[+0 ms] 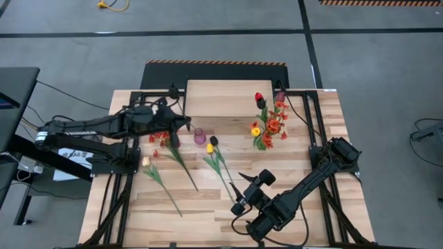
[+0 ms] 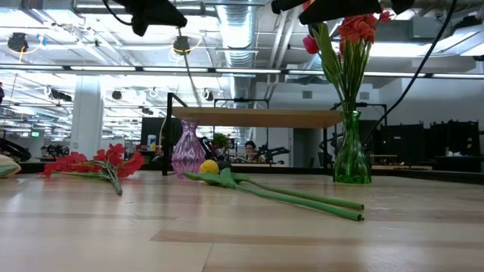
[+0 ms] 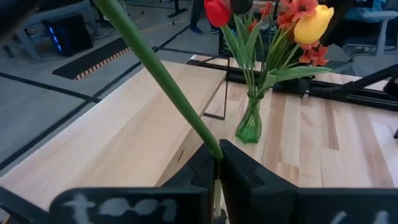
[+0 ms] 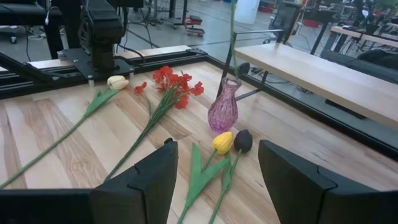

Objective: Pick and place flowers into a vace then onto a shelf
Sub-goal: Put the top black tulip into the purple vase

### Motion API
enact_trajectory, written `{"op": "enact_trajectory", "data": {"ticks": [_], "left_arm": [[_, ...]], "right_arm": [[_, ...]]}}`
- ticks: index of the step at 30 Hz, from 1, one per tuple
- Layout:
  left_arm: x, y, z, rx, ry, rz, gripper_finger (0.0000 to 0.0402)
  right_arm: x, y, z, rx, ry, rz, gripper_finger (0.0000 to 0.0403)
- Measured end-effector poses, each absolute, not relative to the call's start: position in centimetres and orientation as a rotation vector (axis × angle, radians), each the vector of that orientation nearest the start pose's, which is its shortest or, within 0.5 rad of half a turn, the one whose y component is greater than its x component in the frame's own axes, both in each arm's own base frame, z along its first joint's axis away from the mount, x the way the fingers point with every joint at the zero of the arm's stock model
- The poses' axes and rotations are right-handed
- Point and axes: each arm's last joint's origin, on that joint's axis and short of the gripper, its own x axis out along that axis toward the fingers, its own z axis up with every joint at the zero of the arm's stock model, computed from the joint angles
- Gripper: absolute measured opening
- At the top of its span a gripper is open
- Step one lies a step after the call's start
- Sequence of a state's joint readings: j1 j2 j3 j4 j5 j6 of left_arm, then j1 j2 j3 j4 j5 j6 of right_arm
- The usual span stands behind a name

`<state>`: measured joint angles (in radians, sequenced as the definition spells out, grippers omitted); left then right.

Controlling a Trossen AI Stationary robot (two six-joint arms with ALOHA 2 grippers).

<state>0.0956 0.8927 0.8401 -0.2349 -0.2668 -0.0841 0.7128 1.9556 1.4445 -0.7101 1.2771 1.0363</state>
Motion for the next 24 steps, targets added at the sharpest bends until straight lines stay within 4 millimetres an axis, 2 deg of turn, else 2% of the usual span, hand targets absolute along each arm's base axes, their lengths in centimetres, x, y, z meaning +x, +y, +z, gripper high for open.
{"op": "enact_trajectory", "data": {"ticks": [4,9,24], "left_arm": [[18.1,2.5,33.8,-0.070,0.234,0.373,0.0002],[17.3,2.6,33.6,-0.058,0.274,0.420,0.0002],[18.4,2.8,32.8,-0.054,0.323,0.454,0.0002]], "right_arm": [[31.2,23.3,20.9,-0.055,0.330,-0.722,0.0217],[31.2,23.3,20.9,-0.048,0.344,-0.716,0.0217],[31.4,23.1,20.8,-0.044,0.344,-0.722,0.0217]]}}
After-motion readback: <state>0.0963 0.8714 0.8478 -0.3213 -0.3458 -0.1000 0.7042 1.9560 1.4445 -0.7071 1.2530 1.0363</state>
